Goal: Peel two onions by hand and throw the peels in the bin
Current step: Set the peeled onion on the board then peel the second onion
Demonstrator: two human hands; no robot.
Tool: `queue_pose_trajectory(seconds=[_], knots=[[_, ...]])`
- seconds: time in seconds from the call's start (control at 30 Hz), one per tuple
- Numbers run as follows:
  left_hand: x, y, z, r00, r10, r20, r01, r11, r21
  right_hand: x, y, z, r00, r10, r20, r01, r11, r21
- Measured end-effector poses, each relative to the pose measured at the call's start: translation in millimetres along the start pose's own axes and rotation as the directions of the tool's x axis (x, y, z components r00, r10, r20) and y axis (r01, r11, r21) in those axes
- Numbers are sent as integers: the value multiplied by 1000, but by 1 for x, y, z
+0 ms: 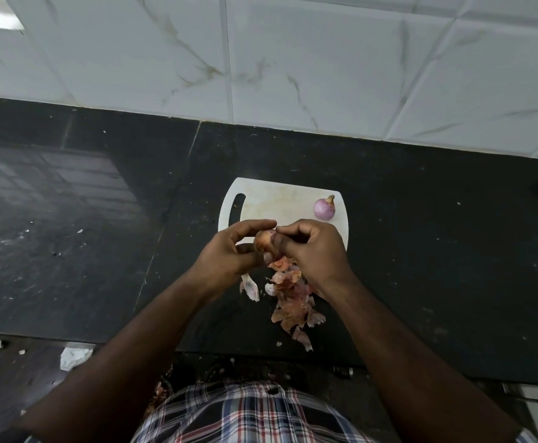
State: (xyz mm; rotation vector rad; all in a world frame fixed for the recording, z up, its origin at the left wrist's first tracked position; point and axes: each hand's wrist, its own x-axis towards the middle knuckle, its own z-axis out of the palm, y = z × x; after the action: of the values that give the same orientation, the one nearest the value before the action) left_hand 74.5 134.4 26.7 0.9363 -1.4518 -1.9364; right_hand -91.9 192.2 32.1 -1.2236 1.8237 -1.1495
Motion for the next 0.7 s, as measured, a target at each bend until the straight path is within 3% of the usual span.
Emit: queue_pose_trajectory(seconds=[0.17,0.3,0.5,0.7], knots=[[-2,-1,4,1000,-1,22,2,999,-36,5,4,1,993,100,-65,-94,991,100],[0,-2,1,998,-8,69,14,997,-78,4,5,-2,983,185,-2,-179,957,230],[4,-10,-3,998,-57,15,59,981,-187,-7,0,-7,984,118,136,-160,919,361],[6,-9,-1,997,-70,39,79,933,-352,-6,4,5,995,65,-71,-43,960,276]])
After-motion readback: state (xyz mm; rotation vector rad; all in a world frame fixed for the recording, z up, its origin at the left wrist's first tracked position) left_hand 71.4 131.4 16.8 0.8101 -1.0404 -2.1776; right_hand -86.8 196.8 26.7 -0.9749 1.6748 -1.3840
